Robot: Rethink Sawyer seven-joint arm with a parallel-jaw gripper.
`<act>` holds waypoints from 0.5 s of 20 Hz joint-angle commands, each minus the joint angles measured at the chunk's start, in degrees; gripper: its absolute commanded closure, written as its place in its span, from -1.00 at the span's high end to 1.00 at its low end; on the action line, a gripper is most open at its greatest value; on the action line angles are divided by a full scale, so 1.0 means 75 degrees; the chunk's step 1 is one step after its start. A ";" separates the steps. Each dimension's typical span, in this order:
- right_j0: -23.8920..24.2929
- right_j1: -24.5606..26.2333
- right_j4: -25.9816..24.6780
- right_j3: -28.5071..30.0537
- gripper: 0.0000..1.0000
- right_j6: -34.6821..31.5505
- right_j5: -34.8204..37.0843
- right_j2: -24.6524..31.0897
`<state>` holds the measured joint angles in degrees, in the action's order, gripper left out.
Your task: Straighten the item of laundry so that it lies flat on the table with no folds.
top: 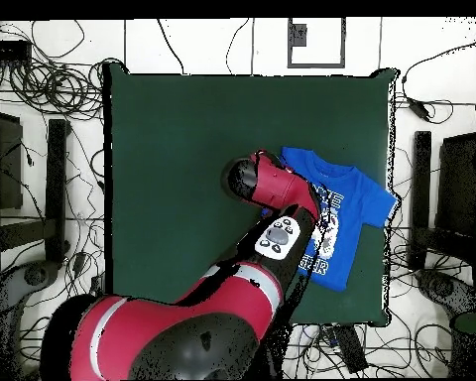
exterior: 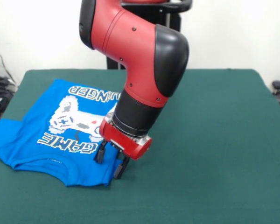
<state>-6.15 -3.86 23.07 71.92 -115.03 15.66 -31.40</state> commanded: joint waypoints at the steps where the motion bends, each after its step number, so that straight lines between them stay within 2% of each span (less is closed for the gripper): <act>1: -0.0279 0.1324 0.0525 -0.0331 1.00 -0.1849 0.0067 0.1052; 10: -0.0605 0.1552 0.1211 -0.0402 1.00 -0.2328 0.0036 0.0983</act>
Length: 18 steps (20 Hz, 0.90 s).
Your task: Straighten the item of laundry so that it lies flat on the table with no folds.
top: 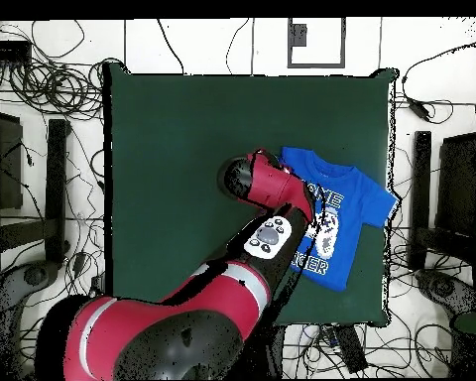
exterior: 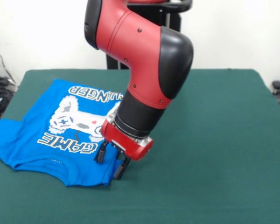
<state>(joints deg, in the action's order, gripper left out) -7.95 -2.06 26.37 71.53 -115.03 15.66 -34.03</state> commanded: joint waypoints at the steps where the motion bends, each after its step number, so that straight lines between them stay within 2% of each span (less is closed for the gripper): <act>1: -0.0399 0.1339 0.0849 -0.0368 1.00 -0.2358 0.0069 0.1318; 10: -0.0626 0.1484 0.1499 -0.0357 1.00 -0.2572 0.0134 0.1205; 18: -0.0683 0.1539 0.1718 -0.0333 1.00 -0.2406 0.0116 0.1096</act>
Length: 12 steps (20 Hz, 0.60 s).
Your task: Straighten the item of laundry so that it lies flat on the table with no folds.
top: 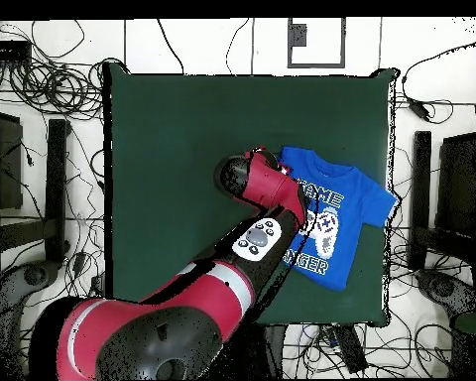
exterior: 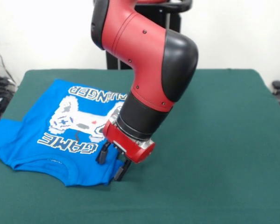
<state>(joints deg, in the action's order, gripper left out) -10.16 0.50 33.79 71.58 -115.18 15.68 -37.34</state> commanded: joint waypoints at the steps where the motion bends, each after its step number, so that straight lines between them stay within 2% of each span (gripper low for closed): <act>1: -0.0386 0.1190 0.0736 -0.0327 1.00 -0.2355 0.0113 0.1541; 12: -0.0543 0.1156 0.0696 -0.0228 1.00 -0.2332 0.0496 0.1028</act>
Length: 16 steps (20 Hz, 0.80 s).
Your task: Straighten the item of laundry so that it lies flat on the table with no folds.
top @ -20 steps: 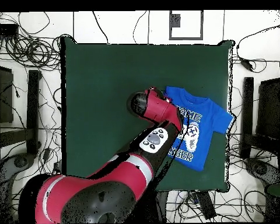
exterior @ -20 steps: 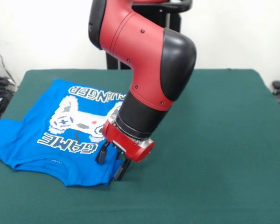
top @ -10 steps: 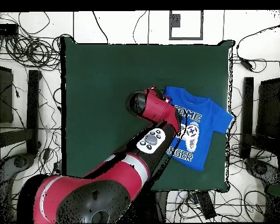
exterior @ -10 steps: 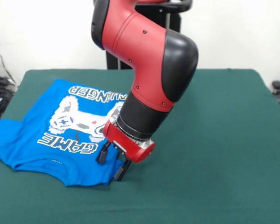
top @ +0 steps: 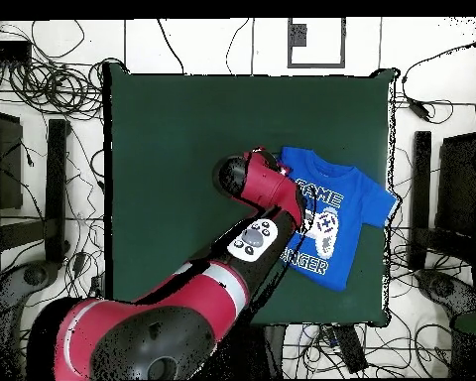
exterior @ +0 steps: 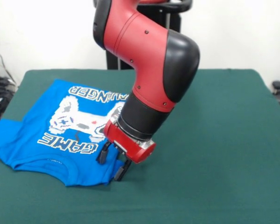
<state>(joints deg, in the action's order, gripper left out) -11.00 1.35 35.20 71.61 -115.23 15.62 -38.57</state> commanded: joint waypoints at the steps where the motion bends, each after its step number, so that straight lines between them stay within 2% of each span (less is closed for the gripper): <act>1: -0.0424 0.1005 0.0494 -0.0197 1.00 -0.2266 0.0530 0.1189; 16: -0.0291 0.0461 0.0152 0.0369 1.00 -0.1689 0.0404 0.1222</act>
<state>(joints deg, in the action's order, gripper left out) -11.62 1.84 35.58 71.61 -115.23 15.62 -39.38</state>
